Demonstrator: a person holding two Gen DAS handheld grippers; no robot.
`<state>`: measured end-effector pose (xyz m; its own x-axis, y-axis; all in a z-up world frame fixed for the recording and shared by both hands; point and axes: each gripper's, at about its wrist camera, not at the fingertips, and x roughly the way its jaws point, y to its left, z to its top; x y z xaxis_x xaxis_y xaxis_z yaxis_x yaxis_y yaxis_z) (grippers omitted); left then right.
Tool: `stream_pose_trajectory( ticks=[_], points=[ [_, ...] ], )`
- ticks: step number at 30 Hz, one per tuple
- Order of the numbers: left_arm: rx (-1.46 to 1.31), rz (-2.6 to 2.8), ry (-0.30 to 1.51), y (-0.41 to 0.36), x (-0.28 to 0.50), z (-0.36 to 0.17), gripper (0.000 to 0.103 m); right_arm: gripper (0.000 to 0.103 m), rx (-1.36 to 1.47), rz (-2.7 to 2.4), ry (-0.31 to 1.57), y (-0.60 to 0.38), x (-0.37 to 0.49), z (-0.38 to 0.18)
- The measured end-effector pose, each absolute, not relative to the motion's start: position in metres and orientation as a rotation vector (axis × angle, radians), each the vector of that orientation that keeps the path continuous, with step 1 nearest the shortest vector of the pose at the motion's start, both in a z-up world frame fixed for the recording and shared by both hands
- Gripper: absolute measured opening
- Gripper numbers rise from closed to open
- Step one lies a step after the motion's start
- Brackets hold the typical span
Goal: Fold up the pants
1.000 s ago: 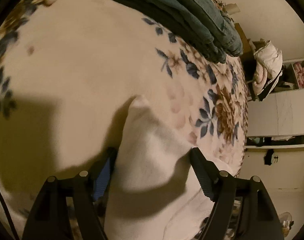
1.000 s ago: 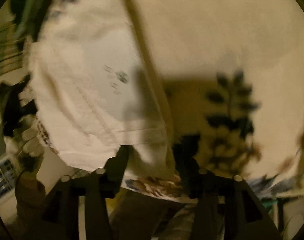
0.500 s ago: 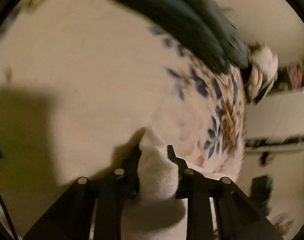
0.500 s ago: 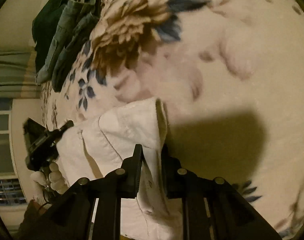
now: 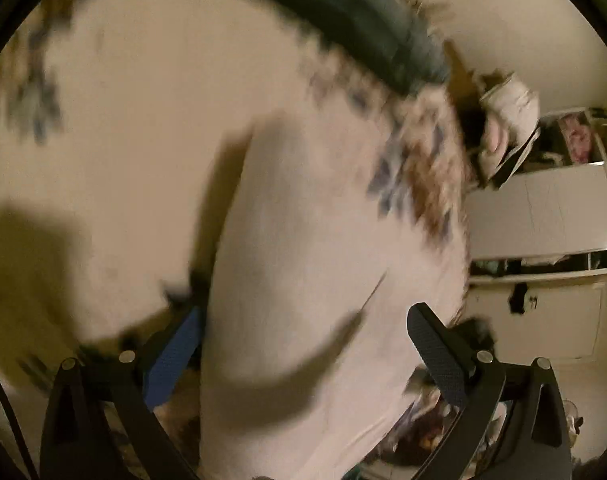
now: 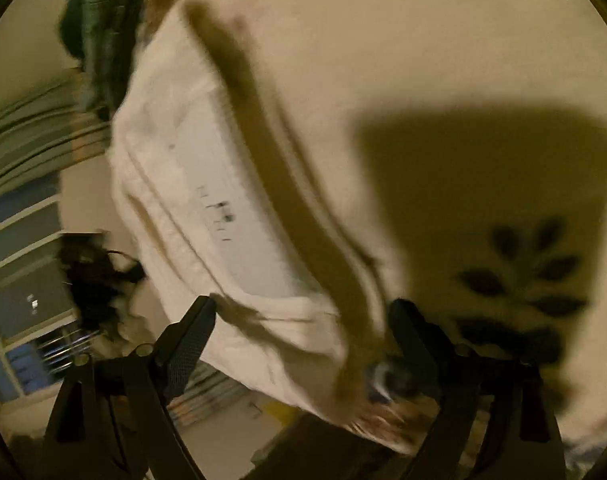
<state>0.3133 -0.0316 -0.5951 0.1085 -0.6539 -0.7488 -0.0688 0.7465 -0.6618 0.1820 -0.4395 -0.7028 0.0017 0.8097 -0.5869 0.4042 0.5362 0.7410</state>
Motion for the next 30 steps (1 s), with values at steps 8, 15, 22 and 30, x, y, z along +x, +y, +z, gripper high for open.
stream_pose_trajectory(
  ticks=[8,15,22,30],
  points=[
    [-0.639,-0.517,1.485,-0.04,0.303,-0.623,0.103,0.096,1.077,0.562,1.535,-0.399,0.198,-0.708],
    [-0.576,-0.547,1.457,-0.047,0.302,-0.613,0.077,0.052,0.946,0.57,1.52,-0.373,0.2,-0.687],
    [-0.621,-0.585,1.382,-0.026,0.289,-0.574,0.034,0.039,0.861,0.498,1.445,-0.347,0.205,-0.636],
    [-0.578,-0.657,1.307,-0.009,0.308,-0.474,0.033,0.038,0.86,0.488,1.359,-0.336,0.209,-0.523]
  ],
)
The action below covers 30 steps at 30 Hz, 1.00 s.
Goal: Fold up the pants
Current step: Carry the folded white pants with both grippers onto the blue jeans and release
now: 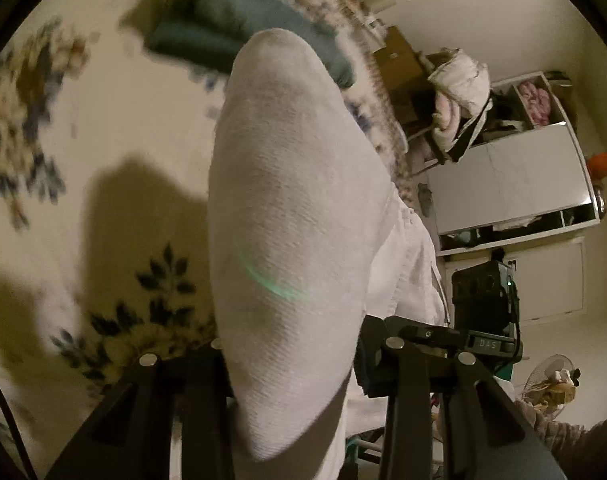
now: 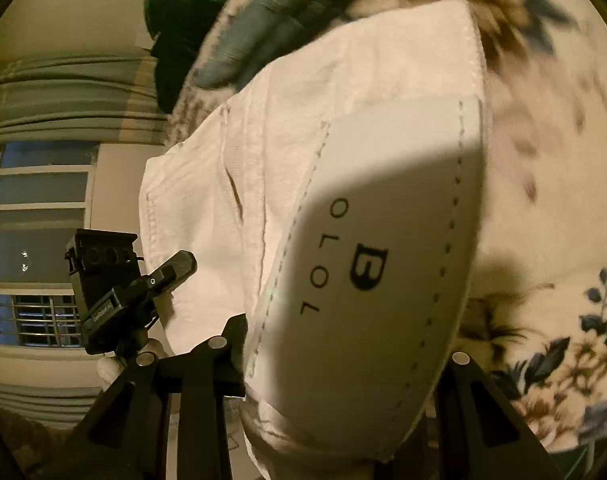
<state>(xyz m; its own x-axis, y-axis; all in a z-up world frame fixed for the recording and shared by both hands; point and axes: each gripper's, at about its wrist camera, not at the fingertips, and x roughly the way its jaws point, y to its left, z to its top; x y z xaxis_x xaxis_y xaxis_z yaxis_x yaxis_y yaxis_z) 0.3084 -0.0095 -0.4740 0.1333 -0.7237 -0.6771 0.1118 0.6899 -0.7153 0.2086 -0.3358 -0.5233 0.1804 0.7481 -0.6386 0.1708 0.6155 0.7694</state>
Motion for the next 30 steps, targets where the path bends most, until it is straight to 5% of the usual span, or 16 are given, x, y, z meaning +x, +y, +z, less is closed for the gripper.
stream_pose_trajectory(
  ticks=[7,13,23,30],
  points=[
    [-0.556,-0.662,1.213,-0.01,0.394,-0.395,0.033,0.038,0.822,0.52,1.256,-0.346,0.289,-0.415],
    [-0.541,-0.612,1.156,-0.023,0.49,-0.369,0.033,0.038,0.795,0.569,1.211,-0.341,0.414,-0.378],
    [-0.559,-0.569,1.158,-0.019,0.618,-0.404,0.033,0.038,0.754,0.584,1.252,-0.314,0.614,-0.408],
    [-0.57,-0.553,1.262,-0.019,0.673,-0.461,0.033,0.038,0.757,0.557,1.346,-0.314,0.664,-0.478]
  ],
)
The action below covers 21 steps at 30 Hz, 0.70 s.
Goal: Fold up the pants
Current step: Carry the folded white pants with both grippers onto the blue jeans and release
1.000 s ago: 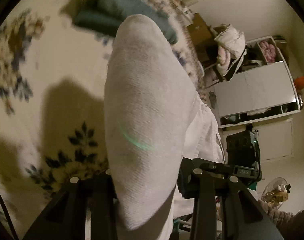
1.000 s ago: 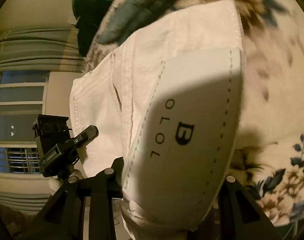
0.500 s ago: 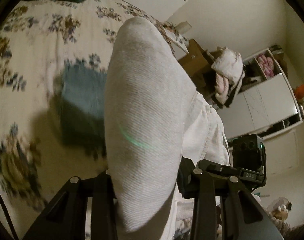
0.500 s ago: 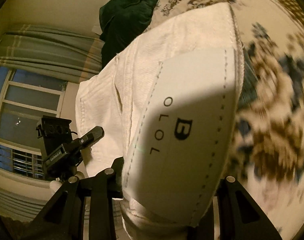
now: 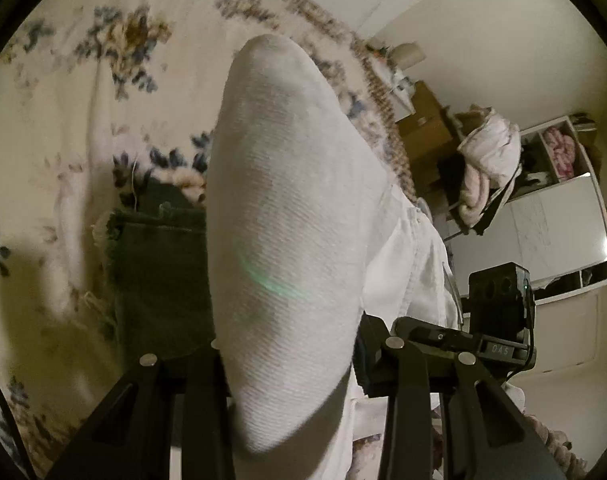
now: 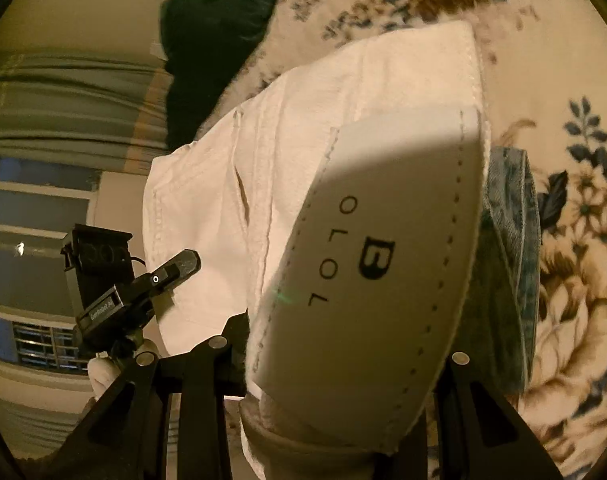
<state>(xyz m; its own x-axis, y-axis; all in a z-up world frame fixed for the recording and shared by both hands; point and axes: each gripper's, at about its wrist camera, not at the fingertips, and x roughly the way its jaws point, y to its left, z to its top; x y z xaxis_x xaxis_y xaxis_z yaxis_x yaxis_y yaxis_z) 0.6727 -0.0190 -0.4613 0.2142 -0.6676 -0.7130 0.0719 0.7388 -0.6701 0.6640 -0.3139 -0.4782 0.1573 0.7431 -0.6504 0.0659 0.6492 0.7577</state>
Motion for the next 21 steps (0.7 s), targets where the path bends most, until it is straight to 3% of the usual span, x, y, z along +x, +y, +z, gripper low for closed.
stream_pose_trajectory(
  ticks=[5,7,9,13,21],
  points=[
    [-0.605,-0.533,1.336,-0.012,0.675,-0.501,0.033,0.038,0.773,0.536,1.419,-0.305,0.67,-0.522],
    [-0.641,-0.509,1.371,-0.005,0.668,-0.518,0.035,0.044,0.755,0.534,1.451,-0.298,0.671,-0.528],
    [-0.683,-0.469,1.392,0.006,0.661,-0.527,0.042,0.057,0.722,0.494,1.464,-0.298,0.671,-0.528],
    [-0.749,-0.417,1.352,0.029,0.64,-0.516,0.049,0.061,0.768,0.465,1.454,-0.32,0.656,-0.522],
    [-0.506,-0.278,1.304,0.032,0.599,-0.498,0.064,0.061,0.623,0.339,1.457,-0.341,0.615,-0.523]
  ],
)
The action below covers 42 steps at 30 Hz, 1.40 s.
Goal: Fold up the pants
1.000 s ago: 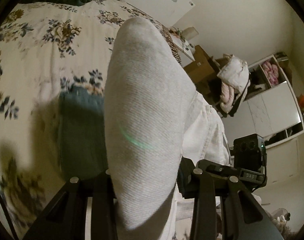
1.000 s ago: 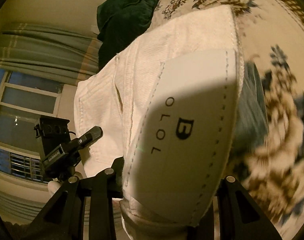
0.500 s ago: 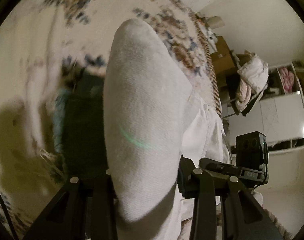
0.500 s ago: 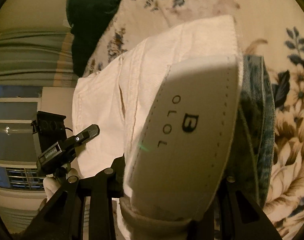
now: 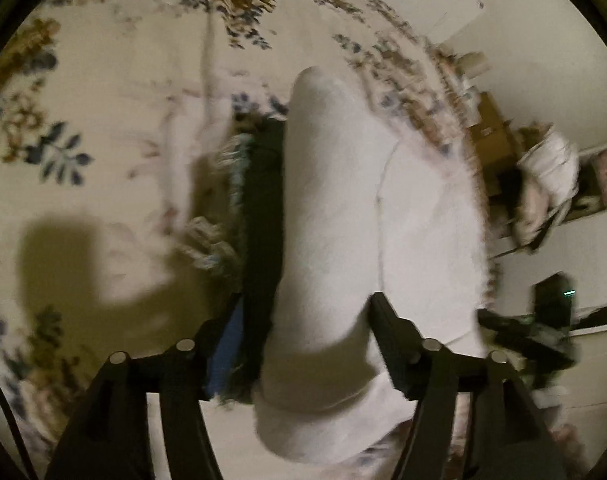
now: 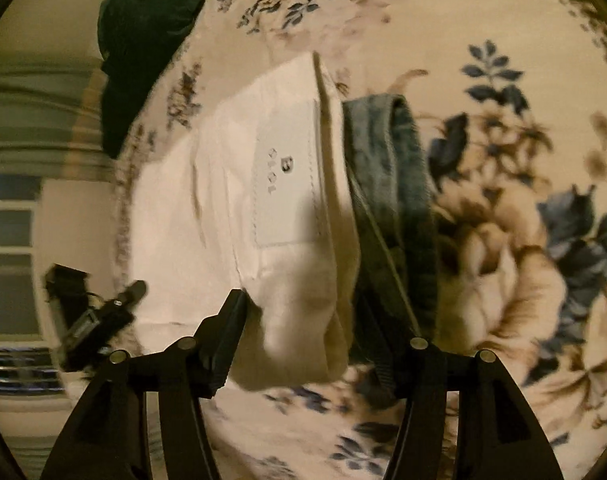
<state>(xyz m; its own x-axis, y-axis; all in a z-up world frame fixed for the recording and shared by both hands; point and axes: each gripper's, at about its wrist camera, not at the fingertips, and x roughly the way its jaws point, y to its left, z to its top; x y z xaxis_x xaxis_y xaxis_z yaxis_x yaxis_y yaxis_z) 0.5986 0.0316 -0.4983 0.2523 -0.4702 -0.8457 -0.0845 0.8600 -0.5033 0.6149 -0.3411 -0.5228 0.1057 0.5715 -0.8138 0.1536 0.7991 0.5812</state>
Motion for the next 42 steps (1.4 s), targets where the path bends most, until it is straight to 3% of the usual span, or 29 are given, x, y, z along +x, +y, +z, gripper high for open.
stream_pose_trajectory(
  ticks=[2,5,6,12,14,15,30,42],
  points=[
    [-0.461,-0.241,1.312,0.031,0.596,-0.507,0.071,0.062,0.528,0.292,1.473,-0.338,0.607,-0.53],
    [-0.424,-0.206,1.336,0.029,0.597,-0.52,0.079,0.079,0.429,0.212,1.493,-0.332,0.601,-0.54],
    [-0.412,-0.195,1.336,0.028,0.596,-0.519,0.079,0.085,0.415,0.19,1.499,-0.334,0.599,-0.541],
    [-0.215,-0.092,1.28,0.005,0.583,-0.47,0.081,0.094,0.321,0.071,1.485,-0.325,0.6,-0.509],
    [-0.164,-0.062,1.277,-0.001,0.579,-0.463,0.1,0.097,0.211,0.0,1.434,-0.313,0.598,-0.488],
    [-0.146,-0.051,1.273,-0.004,0.577,-0.458,0.102,0.097,0.158,-0.03,1.406,-0.307,0.595,-0.478],
    [-0.02,0.011,1.201,-0.021,0.538,-0.384,0.102,0.098,0.057,-0.159,1.238,-0.268,0.525,-0.367],
    [0.043,-0.057,1.055,-0.037,0.428,-0.236,0.102,0.098,0.021,-0.168,1.069,-0.246,0.405,-0.203]
  ],
)
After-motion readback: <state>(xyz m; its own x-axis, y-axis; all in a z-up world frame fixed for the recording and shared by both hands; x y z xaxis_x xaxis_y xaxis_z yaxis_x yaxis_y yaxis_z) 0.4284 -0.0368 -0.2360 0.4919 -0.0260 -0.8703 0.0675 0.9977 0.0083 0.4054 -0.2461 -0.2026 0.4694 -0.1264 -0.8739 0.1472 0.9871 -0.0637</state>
